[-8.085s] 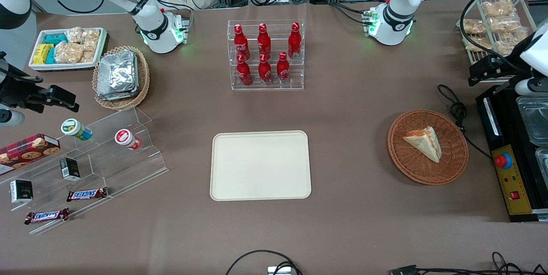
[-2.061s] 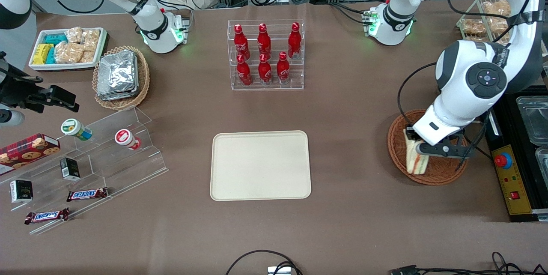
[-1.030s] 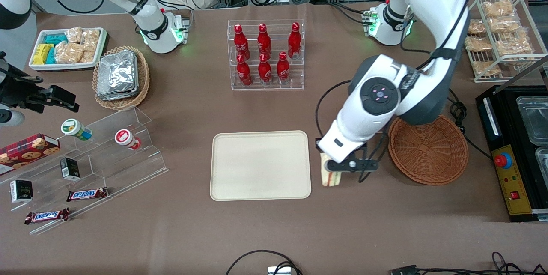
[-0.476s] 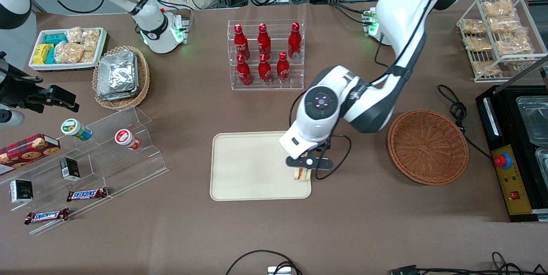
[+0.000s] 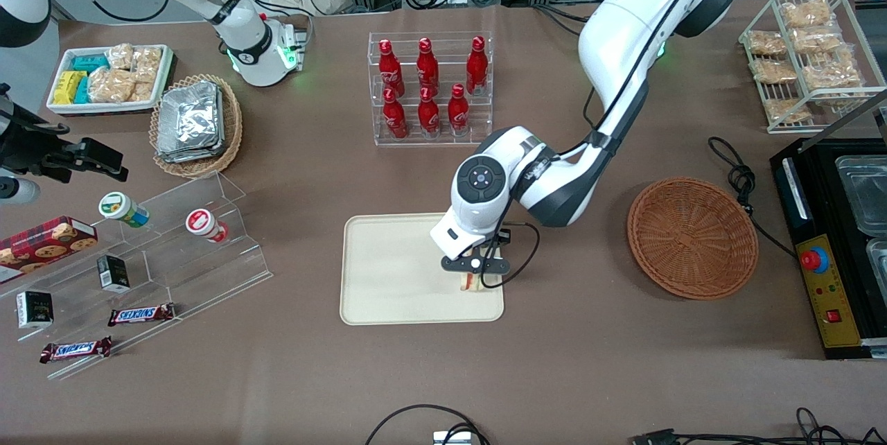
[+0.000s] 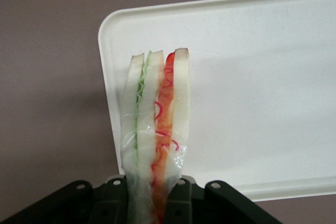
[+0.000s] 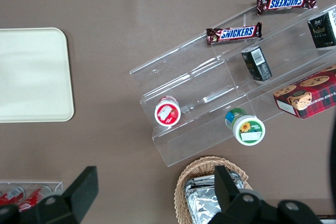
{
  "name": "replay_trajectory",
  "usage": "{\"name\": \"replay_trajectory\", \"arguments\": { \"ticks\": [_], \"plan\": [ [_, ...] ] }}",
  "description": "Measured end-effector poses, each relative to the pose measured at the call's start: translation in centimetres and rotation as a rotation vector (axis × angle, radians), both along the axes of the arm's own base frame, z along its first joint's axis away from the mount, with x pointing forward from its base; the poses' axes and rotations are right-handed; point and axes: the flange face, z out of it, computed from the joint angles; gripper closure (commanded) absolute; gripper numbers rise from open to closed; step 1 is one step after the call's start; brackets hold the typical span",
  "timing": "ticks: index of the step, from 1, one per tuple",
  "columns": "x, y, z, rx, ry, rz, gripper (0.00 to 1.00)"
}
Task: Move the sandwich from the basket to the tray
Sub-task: 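Lower the held sandwich onto the cream tray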
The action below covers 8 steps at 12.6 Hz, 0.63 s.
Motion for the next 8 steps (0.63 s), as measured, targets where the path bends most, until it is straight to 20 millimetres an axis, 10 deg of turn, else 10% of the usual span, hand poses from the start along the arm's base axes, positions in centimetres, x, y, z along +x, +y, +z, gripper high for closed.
{"name": "replay_trajectory", "arguments": {
  "ticks": [8],
  "plan": [
    [-1.3, -1.7, -5.0, 0.029, 0.003, -0.05, 0.78]
  ]
}}
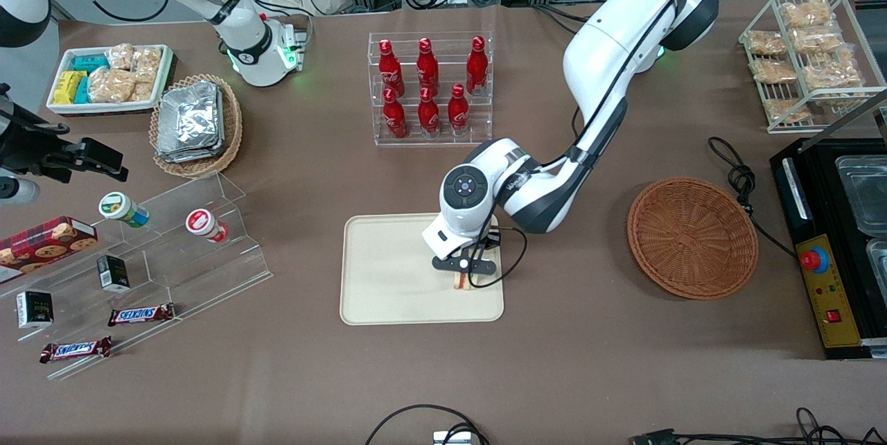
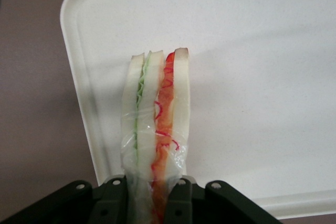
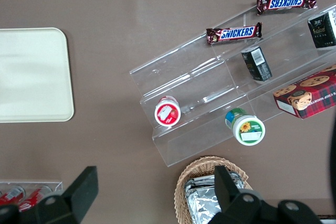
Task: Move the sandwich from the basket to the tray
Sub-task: 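Lower the held sandwich onto the cream tray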
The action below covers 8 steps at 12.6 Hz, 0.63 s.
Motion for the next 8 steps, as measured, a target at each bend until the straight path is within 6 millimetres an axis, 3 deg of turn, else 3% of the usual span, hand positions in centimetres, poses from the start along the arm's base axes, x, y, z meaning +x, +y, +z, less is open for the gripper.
{"name": "replay_trajectory", "arguments": {
  "ticks": [3, 7, 8],
  "plan": [
    [-0.4, -0.3, -0.9, 0.006, 0.01, -0.001, 0.65],
    [-0.4, -0.2, -1.7, 0.034, -0.011, 0.017, 0.27],
    [-0.4, -0.2, -2.0, 0.04, -0.022, 0.03, 0.21]
  ]
}}
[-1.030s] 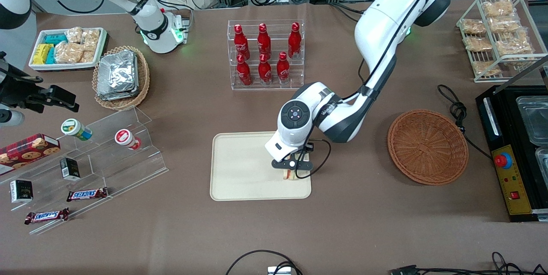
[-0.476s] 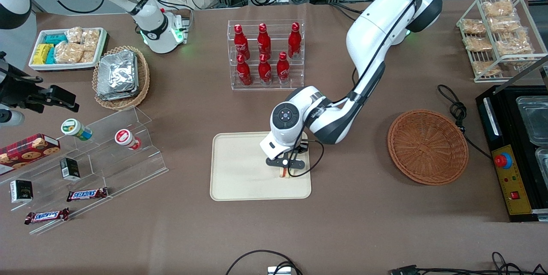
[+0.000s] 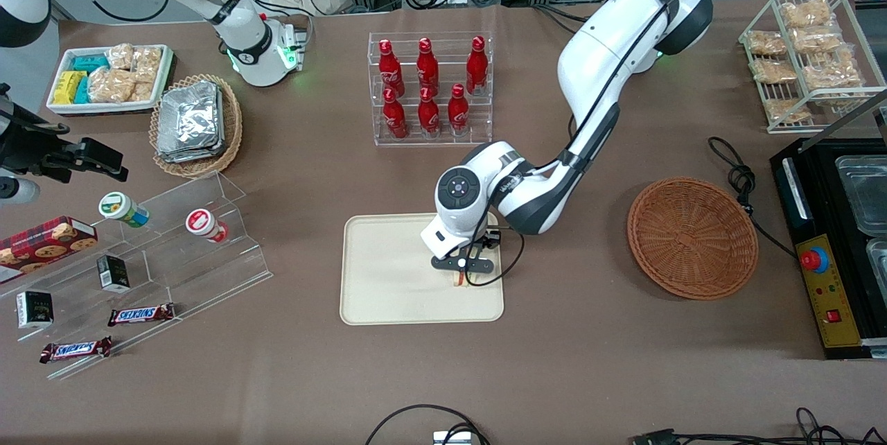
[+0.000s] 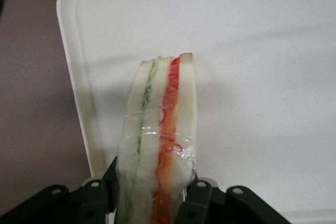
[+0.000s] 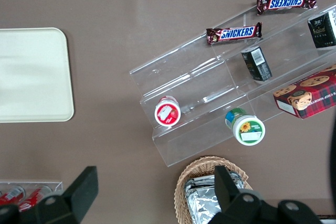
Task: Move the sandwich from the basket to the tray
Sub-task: 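Lower the held sandwich onto the cream tray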
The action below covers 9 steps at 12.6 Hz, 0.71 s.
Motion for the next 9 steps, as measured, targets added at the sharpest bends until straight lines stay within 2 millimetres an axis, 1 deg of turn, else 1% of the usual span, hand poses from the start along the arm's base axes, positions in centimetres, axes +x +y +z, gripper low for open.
{"name": "replay_trajectory", "arguments": {
  "ticks": [2, 3, 6, 7, 9],
  "plan": [
    [0.0, -0.1, -0.5, 0.001, -0.011, 0.028, 0.04],
    [0.1, -0.1, -0.4, -0.002, -0.015, 0.045, 0.01],
    [0.8, -0.2, 0.9, -0.022, -0.041, 0.102, 0.01],
    [1.2, -0.3, 1.8, -0.032, -0.055, 0.123, 0.01],
    [2.0, -0.1, 4.6, -0.048, -0.086, 0.149, 0.01]
  ]
}}
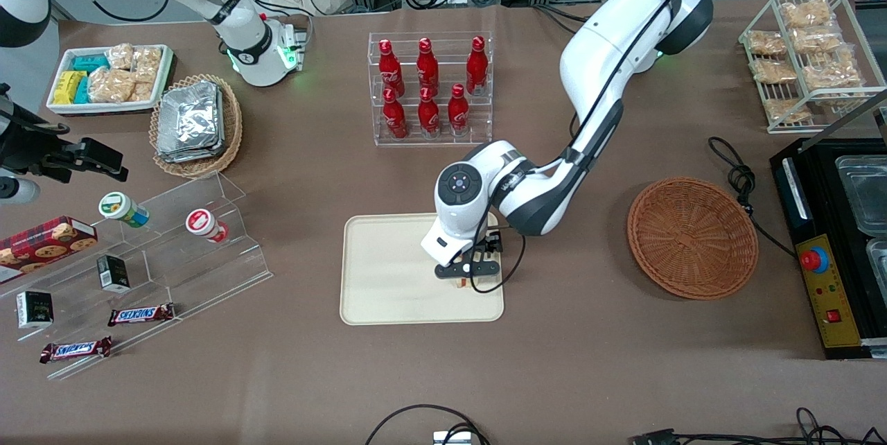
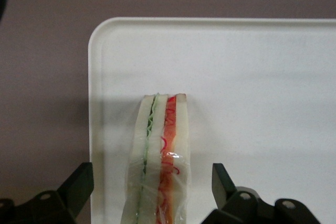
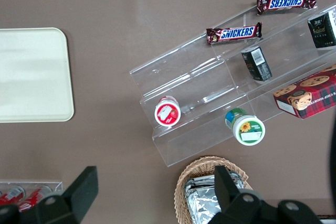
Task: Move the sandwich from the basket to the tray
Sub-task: 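Open the left gripper to release the sandwich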
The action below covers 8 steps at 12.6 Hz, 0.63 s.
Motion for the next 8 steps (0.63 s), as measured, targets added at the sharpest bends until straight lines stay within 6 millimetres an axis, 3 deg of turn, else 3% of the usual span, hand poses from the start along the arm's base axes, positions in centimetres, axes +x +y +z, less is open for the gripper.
{"name": "replay_trajectory", "arguments": {
  "ticks": [4, 8],
  "plan": [
    [2.0, 2.7, 7.0, 0.0, -0.05, 0.092, 0.01],
    [4.3, 8.2, 13.9, 0.039, -0.07, 0.192, 0.01]
  ]
}}
